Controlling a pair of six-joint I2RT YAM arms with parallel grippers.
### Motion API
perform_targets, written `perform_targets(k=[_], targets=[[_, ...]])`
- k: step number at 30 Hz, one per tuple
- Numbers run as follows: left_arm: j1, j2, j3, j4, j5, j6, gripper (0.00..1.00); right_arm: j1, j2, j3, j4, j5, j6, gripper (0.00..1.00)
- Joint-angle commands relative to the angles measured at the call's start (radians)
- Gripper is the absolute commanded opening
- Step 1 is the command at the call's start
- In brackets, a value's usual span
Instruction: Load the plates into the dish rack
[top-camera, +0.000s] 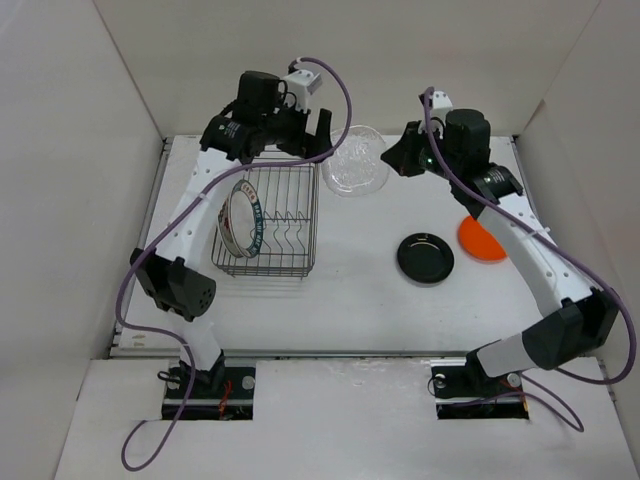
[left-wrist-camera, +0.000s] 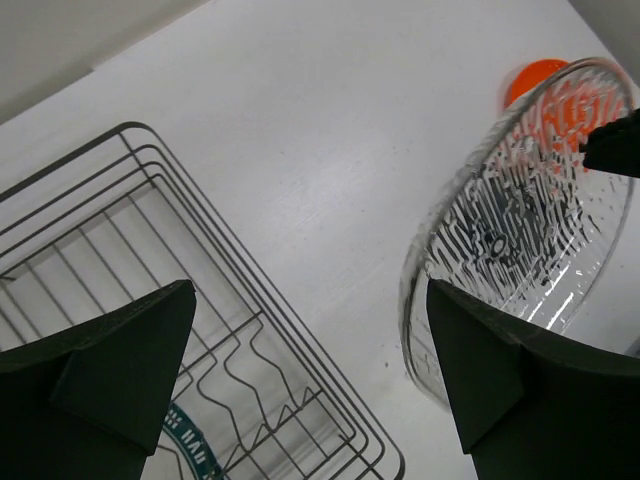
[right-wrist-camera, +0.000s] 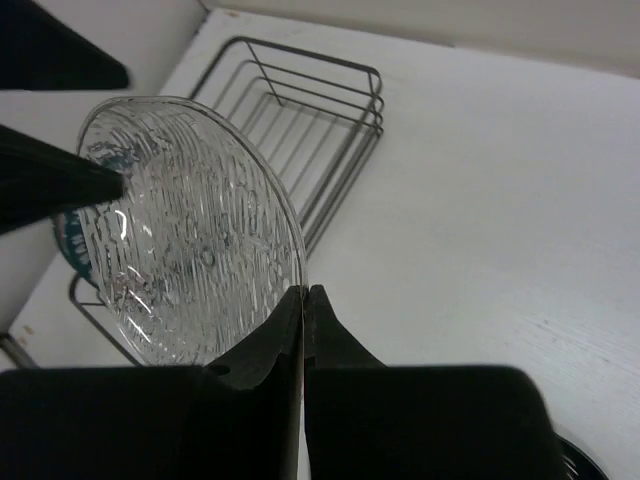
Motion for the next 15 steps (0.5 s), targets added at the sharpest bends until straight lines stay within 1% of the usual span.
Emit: perform_targets(k=[1,5,7,8,9,10,11,14,15], targets=[[-0.015,0.026,0.024,0.057,0.087,0.014,1.0,-0.001,-0.014,-0.057,0.172,-0.094,0.083,0.0],[-0.015,0.069,0.014,0.048,0.158,0.004,1.0,-0.001,-0.046,-0.08,0.244,-0.118,0.105,0.0],[-0.015,0.069,0.014,0.048,0.176,0.004,0.81,-0.01,-0.046,-0.08,0.244,-0.127,0.105,0.0],[-0.015,0.069,0.014,0.048,0.188,0.004,0.7,-0.011,-0.046,-0.08,0.253,-0.127,0.105,0.0],[-0.015,0.069,0.002,0.048,0.198,0.004,0.56,-0.011,-0.046,-0.071,0.253,-0.139,0.105,0.0],[-0.015,0.069,0.002,0.048,0.198,0.004,0.26,-0.011,-0.046,-0.071,0.253,-0.14,0.105,0.0],[-0.015,0.06,0.002,0.048,0.207,0.004,0.13,-0.011,-0.046,-0.071,0.264,-0.14,0.105,0.0],[-0.015,0.05,-0.007,0.048,0.265,0.017,0.0,-0.011,-0.046,-0.08,0.279,-0.14,0.114,0.0],[-0.015,0.041,-0.031,0.048,0.282,0.017,0.0,-0.011,-0.046,-0.08,0.28,-0.14,0.123,0.0]])
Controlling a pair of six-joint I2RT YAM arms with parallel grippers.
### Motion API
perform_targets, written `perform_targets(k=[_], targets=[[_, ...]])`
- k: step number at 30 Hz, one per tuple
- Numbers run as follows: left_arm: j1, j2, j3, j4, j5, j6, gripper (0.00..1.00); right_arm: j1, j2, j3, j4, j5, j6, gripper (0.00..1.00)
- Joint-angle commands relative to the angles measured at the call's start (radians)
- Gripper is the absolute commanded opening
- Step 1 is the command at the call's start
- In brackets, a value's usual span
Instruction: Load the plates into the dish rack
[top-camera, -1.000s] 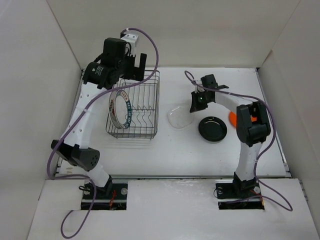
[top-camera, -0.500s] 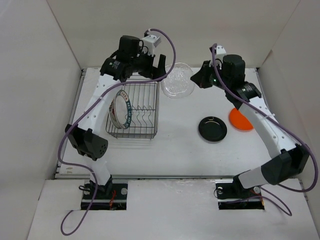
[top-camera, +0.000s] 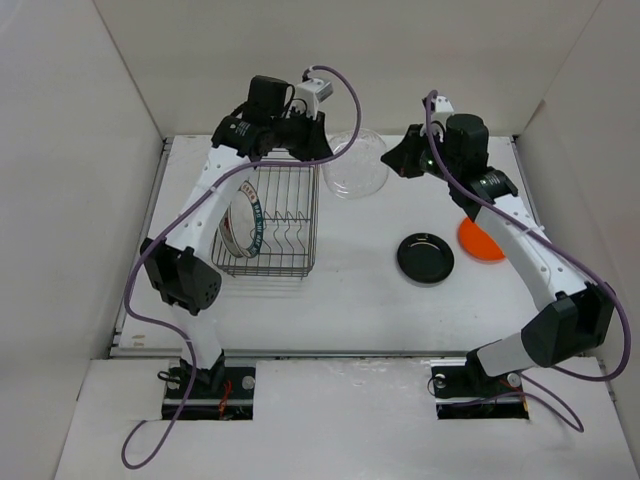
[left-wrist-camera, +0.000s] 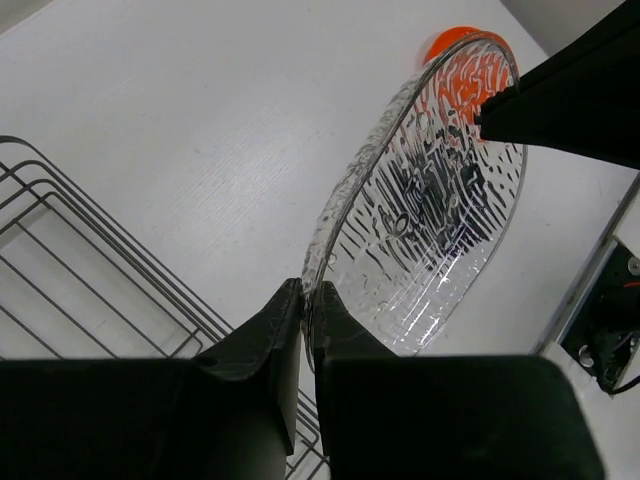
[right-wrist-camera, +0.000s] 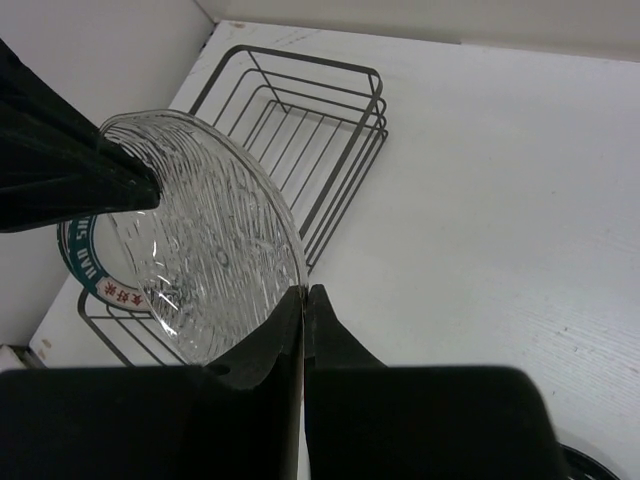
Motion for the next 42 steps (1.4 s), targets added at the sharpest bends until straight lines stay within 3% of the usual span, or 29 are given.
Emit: perform_targets(k=[1,2,3,4,5,7,10,11,15,18,25,42], targets=[[-0.004,-0.065,-0.04,0.025,0.083,0.024,0.0,0.011,-0.015,0.014,0.141,-0.062,0.042,0.0],[-0.004,-0.076,-0.054,0.025,0.083,0.024,0.0,0.011,-0.015,0.014,0.141,-0.062,0.042,0.03],[-0.004,-0.091,-0.068,0.037,0.065,0.011,0.0,0.011,-0.015,0.014,0.141,-0.062,0.042,0.15],[-0.004,-0.128,-0.099,0.037,0.022,0.01,0.0,0.011,-0.015,0.014,0.141,-0.062,0.042,0.44],[-0.004,-0.151,-0.117,0.046,-0.013,-0.002,0.0,0.011,-0.015,0.0,0.141,-0.042,0.042,0.99],[-0.004,-0.201,-0.164,0.046,-0.111,-0.031,0.0,0.011,-0.015,-0.012,0.141,-0.007,0.051,1.0],[-0.026,-0.307,-0.201,0.026,-0.445,-0.057,0.0,0.011,-0.015,-0.012,0.047,0.114,0.051,1.0],[-0.036,-0.347,-0.221,0.011,-0.628,-0.057,0.0,0.011,-0.001,-0.003,0.014,0.145,0.051,1.0],[-0.066,-0.402,-0.298,-0.09,-0.994,-0.089,0.0,0.02,0.026,0.015,-0.064,0.236,0.042,1.0],[-0.066,-0.413,-0.381,-0.116,-1.12,-0.098,0.0,0.031,0.035,0.006,-0.075,0.25,0.042,1.0],[-0.075,-0.36,-0.496,-0.111,-1.193,-0.112,0.0,0.04,0.045,-0.003,-0.075,0.26,0.042,1.0],[-0.075,-0.28,-0.527,-0.032,-1.24,-0.158,0.0,0.022,0.026,-0.031,-0.103,0.27,0.002,1.0]])
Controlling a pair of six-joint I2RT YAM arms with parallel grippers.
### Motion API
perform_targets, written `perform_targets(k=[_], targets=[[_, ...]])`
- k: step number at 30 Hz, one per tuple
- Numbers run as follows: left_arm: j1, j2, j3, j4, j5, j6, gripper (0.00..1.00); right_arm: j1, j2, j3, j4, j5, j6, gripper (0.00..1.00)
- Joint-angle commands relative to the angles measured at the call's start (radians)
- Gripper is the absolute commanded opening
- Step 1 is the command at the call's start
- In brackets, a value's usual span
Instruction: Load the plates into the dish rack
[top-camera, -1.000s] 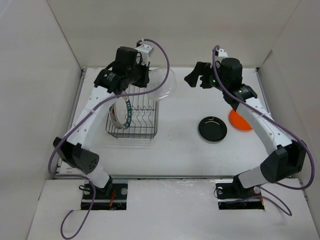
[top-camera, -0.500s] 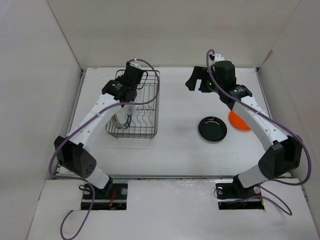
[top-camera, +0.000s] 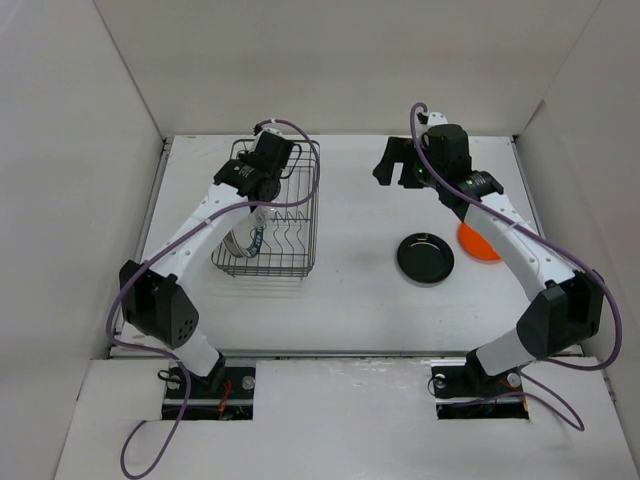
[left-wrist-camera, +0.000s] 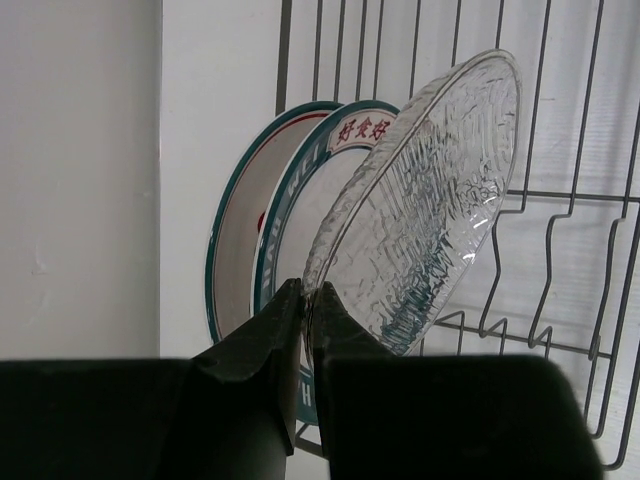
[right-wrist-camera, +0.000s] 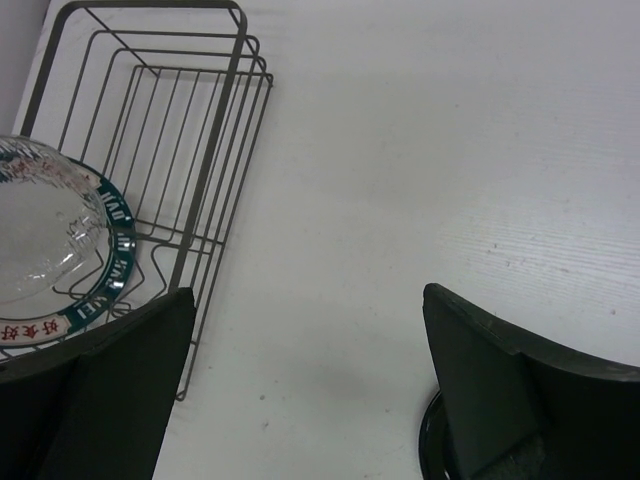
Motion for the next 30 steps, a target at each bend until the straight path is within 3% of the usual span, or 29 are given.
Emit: perform_targets(k=[1,20,23,24,30], targets=[[-0.006,0.0,-0.002,0.017,-0.064,-0.037,0.0,-0.009,-0.024,-0.005,0.004,0.003,-0.015,1.0],[-0.006,0.019,-0.083,-0.031,0.019,-0.08,0.0,-0.027,-0.042,0.005,-0.014,0.003,-0.015,1.0],[-0.006,0.019,-0.083,-0.04,0.067,-0.08,0.17,-0.027,-0.042,0.023,-0.036,0.024,-0.024,1.0],[-0.006,0.019,-0.083,-0.04,0.08,-0.08,0.28,-0.039,-0.042,0.023,-0.046,0.024,-0.024,1.0],[-0.006,-0.014,-0.038,-0.059,0.172,-0.06,0.69,-0.114,-0.022,-0.054,-0.07,0.035,-0.033,1.0]])
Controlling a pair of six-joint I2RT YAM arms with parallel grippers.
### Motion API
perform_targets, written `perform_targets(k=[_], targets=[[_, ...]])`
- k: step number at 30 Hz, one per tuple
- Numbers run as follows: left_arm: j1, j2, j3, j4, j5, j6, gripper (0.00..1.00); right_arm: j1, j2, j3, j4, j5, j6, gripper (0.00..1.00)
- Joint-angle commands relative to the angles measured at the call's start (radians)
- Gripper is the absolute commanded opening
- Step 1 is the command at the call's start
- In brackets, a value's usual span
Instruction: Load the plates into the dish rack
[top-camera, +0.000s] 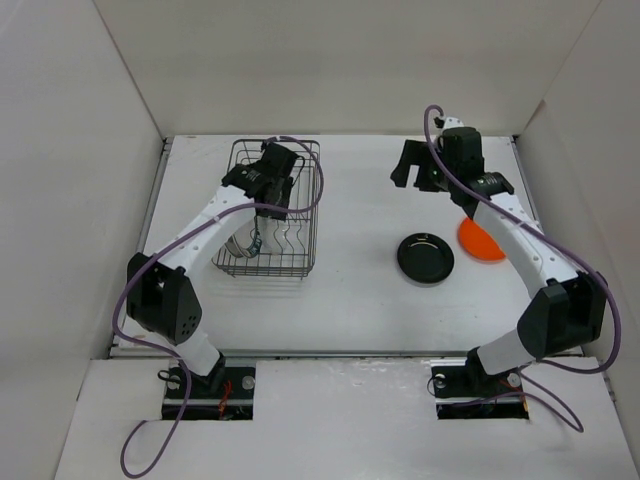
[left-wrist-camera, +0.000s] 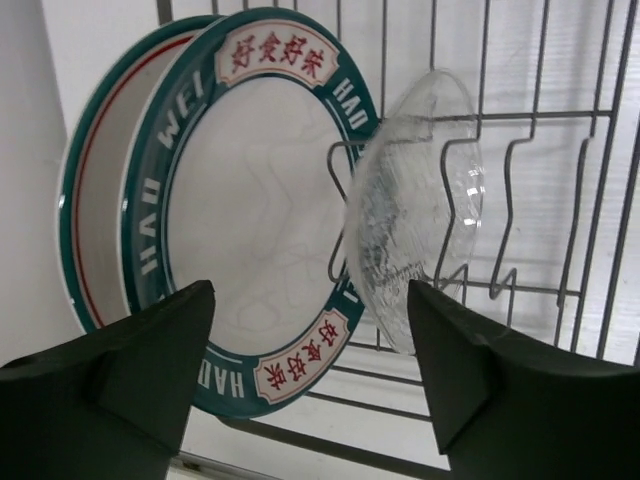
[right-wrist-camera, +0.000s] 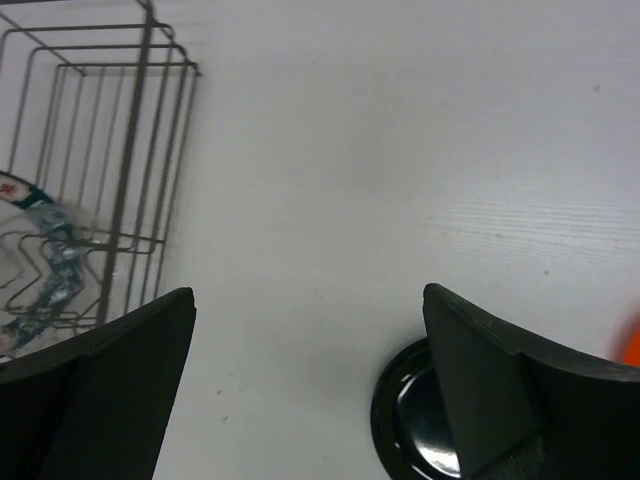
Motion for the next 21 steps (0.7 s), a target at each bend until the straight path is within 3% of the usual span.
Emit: perform_targets(k=[1,3,5,11,16,21], targets=[[-0.005,-0.045,0.04,-0.023,0.066,0.004,0.76,-0.07,-0.027,-0.061,-0.017,0.023,-0.026,1.0],[-0.014,-0.063,0.088,-0.033,0.132,0.036,0.84,-0.098,-0.066,-0.149,-0.026,0.058,0.006,1.0],[-0.014,-0.072,0.137,-0.033,0.186,0.06,1.0,-0.144,-0.165,-0.294,-0.005,0.041,0.09,1.0],[-0.024,-0.128,0.249,-0.004,0.397,0.138,1.0,-0.21,-0.435,-0.578,0.026,0.077,0.201,1.0],[-0.024,-0.128,0.298,0.029,0.566,0.211,1.0,-0.317,-0.382,-0.671,-0.006,-0.075,0.179,0.92],[-0.024,-0.119,0.31,0.053,0.694,0.242,1.0,-0.356,-0.344,-0.719,0.031,-0.095,0.19,0.87]])
